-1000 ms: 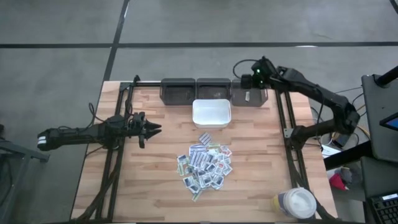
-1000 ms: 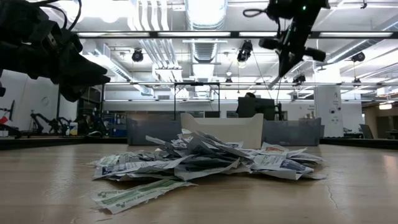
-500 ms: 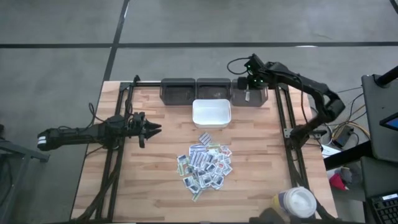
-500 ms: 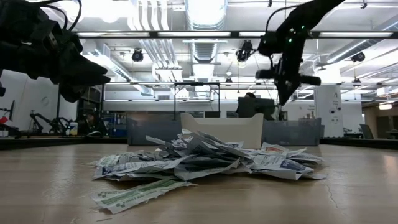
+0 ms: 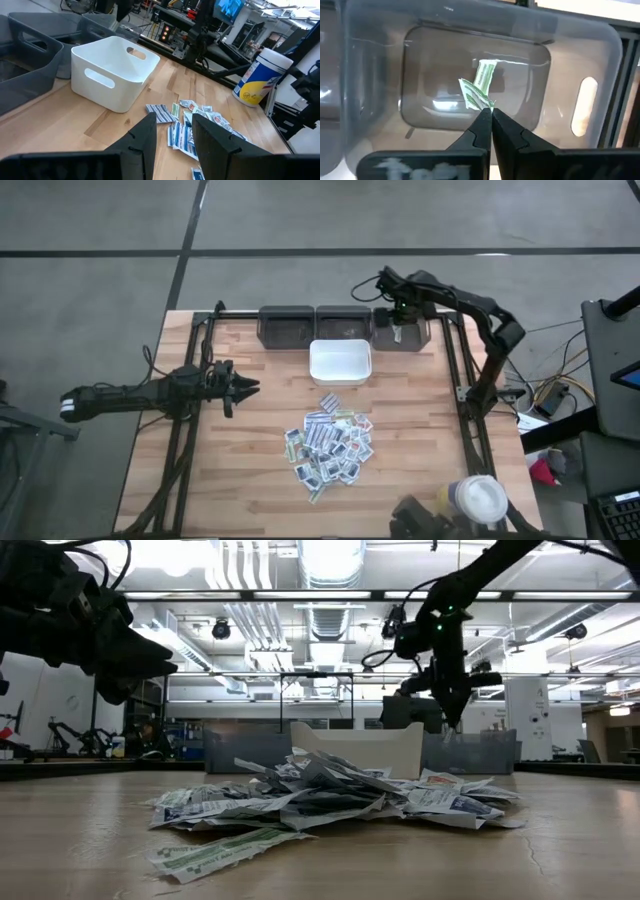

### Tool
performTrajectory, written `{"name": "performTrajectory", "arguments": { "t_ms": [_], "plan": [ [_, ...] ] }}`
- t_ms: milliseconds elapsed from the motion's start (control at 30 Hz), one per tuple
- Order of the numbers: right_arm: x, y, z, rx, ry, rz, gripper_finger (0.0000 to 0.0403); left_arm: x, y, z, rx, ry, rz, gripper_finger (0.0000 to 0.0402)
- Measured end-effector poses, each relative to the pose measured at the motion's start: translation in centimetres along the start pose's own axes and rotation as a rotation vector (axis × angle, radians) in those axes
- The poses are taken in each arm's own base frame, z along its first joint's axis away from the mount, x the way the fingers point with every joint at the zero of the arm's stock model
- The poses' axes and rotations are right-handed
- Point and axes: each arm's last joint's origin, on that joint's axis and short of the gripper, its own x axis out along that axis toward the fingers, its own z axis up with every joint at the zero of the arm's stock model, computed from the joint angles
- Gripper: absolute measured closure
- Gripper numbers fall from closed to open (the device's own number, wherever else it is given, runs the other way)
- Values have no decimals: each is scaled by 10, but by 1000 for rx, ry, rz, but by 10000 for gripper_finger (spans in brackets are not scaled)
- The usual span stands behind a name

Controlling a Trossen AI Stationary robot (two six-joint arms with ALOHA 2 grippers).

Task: Pick & Place First Aid Supplies
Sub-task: Put the green bandage pack into the right gray bin

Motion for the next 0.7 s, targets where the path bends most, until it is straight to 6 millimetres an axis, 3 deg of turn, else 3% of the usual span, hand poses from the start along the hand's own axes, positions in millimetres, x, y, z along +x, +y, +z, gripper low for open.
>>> {"name": "performTrajectory", "arguments": {
  "t_ms": [700],
  "plan": [
    [38, 12, 4, -113, 96, -66, 394, 0, 0, 0, 9, 1, 0, 282]
  ]
}}
